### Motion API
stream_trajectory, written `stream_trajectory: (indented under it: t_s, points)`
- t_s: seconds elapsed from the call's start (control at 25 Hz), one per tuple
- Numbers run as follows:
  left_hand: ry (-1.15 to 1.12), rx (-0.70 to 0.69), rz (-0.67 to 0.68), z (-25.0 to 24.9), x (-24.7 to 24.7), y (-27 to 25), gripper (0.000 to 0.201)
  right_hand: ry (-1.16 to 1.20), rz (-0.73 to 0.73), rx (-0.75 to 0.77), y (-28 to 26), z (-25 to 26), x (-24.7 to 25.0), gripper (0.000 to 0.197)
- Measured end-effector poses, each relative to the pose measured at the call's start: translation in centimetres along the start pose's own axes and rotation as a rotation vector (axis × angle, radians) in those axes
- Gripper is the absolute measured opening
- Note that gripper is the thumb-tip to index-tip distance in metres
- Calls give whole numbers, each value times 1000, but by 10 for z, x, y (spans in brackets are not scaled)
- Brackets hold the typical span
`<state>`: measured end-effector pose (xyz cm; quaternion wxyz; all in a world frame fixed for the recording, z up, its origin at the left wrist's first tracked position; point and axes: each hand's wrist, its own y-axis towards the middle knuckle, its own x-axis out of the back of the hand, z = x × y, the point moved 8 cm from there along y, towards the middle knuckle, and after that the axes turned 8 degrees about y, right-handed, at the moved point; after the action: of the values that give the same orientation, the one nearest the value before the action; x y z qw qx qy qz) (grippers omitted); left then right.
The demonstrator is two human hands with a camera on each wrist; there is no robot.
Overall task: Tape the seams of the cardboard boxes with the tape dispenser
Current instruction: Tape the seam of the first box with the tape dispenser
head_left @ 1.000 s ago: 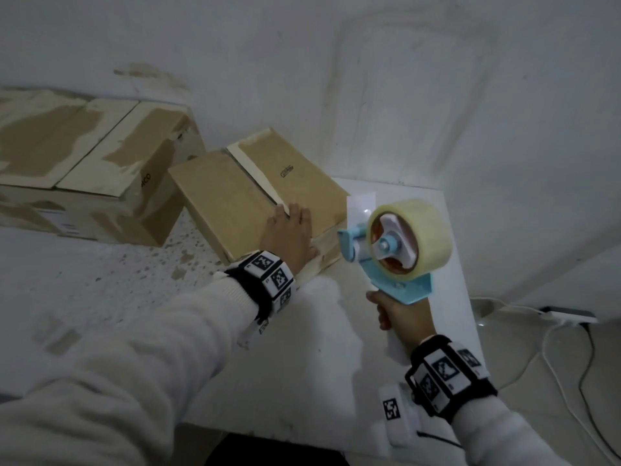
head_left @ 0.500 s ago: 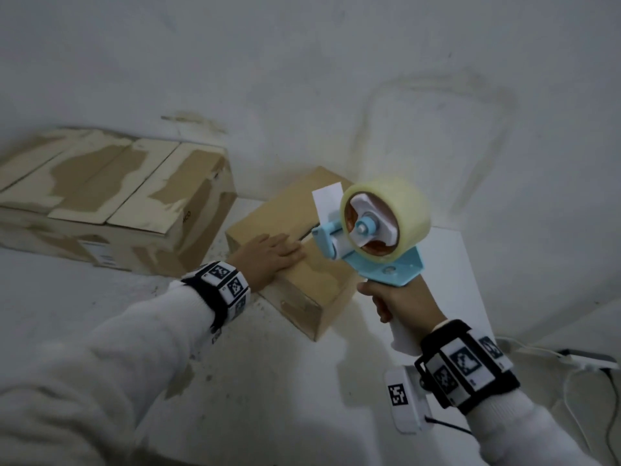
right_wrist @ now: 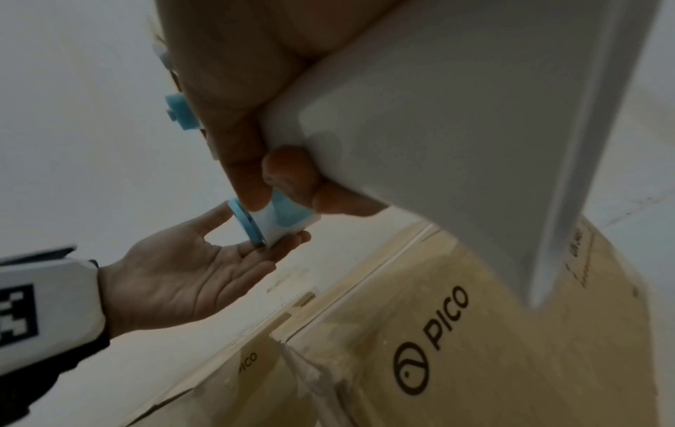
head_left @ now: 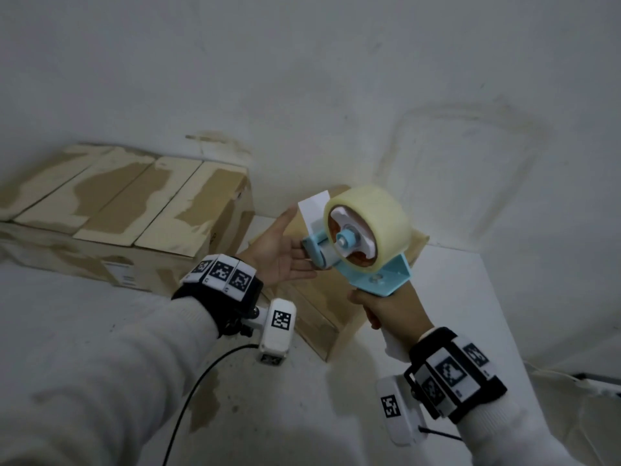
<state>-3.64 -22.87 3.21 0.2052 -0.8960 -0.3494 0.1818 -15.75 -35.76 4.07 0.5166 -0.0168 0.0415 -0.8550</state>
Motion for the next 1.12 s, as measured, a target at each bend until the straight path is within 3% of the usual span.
stream_trajectory:
  t_s: [0.16, 0.36, 0.44, 0.6, 0.76, 0.84, 0.96, 1.12]
  points:
    - [-72, 33, -55, 8, 22, -3, 71, -29, 42, 37, -1, 0, -17, 28]
    - [-150, 86, -222, 28, 44, -1, 27, -44, 122, 128, -1, -3, -38, 26]
    - [-115, 72, -287, 26, 52, 0, 19, -106, 160, 160, -1, -4, -48, 26]
    - [50, -39, -430, -3, 91, 0, 14, -99, 159, 126, 0, -6, -49, 33]
    - [55, -180, -638, -24, 147, 4, 9, -46, 111, 67, -5, -14, -40, 33]
    - [104, -149, -694, -18, 155, 14, 10, -30, 106, 28, -1, -26, -41, 32]
    - [102, -107, -754, -7, 164, 24, 18, 7, 110, -28, 9, -36, -47, 16]
    - [175, -69, -797, -3, 176, 29, 19, -67, 87, -85, 21, -45, -48, 14]
